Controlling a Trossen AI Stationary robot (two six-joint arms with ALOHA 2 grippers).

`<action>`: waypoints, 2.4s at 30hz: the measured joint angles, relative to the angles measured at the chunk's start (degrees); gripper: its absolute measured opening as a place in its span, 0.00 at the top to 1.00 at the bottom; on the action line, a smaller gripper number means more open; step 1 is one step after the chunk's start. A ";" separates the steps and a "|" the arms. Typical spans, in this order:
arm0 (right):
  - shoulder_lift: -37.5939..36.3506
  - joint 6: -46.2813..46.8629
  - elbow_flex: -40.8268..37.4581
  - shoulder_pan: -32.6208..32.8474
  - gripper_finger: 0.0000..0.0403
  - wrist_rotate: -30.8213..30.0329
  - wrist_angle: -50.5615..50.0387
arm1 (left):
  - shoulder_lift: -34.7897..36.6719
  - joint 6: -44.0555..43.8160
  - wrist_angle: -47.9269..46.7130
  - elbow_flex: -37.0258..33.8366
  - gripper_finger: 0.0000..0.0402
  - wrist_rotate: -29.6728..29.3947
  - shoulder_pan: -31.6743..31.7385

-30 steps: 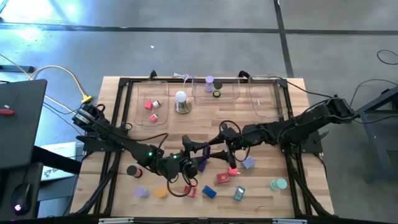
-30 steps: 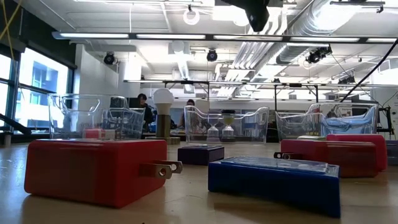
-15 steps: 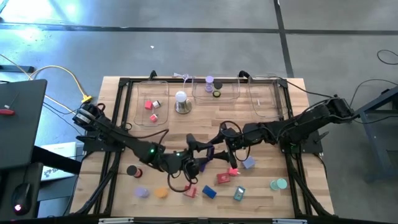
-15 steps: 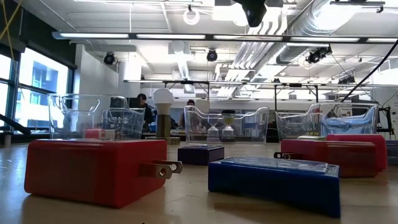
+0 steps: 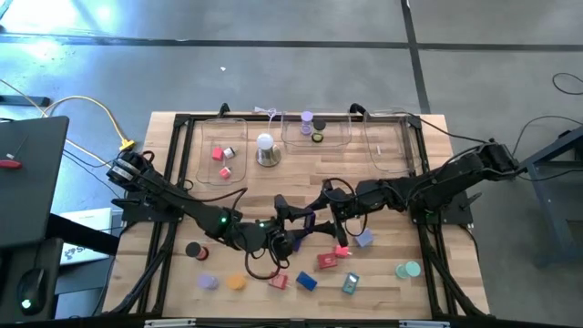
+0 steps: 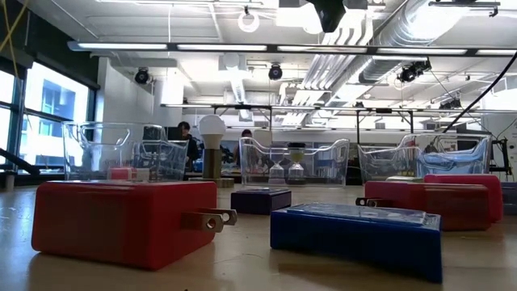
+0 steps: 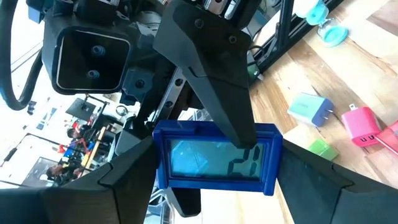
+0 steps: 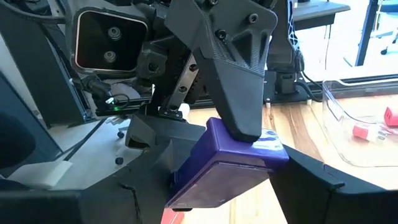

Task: Pick & Place Office items
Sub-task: Put the left blue digital clock into the right transparent bin

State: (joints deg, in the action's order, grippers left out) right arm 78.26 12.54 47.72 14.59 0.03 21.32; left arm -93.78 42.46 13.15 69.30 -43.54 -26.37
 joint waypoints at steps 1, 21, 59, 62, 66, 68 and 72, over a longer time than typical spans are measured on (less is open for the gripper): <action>0.00 -0.02 0.00 0.00 0.42 0.02 0.00 | 0.00 0.00 0.01 0.00 0.32 -0.01 0.00; -0.13 -4.07 0.09 0.13 0.64 0.52 -2.47 | -0.07 5.36 -0.66 -0.07 0.16 2.72 0.11; -5.16 2.74 -0.04 -1.01 0.64 -53.08 -42.35 | 0.09 -16.64 -15.05 0.09 0.14 1.45 1.95; -9.08 6.63 -0.17 -2.95 0.64 -55.83 -50.06 | 0.07 -21.92 -20.93 0.02 0.14 8.76 4.35; -14.77 10.16 -0.04 -8.12 0.64 -55.23 -56.70 | 0.07 -27.97 -24.89 0.02 0.14 15.19 7.84; -16.99 10.19 -0.04 -11.76 0.64 -54.56 -58.71 | 0.07 -30.31 -25.92 0.02 0.14 15.86 9.31; -20.47 9.13 0.00 -22.62 0.64 -45.67 -61.36 | 0.07 -34.18 -27.26 0.00 0.14 15.95 11.74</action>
State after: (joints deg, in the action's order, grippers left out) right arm 57.79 21.67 47.72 -8.03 -45.63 -40.04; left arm -93.71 8.28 -14.11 69.30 -27.59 -14.63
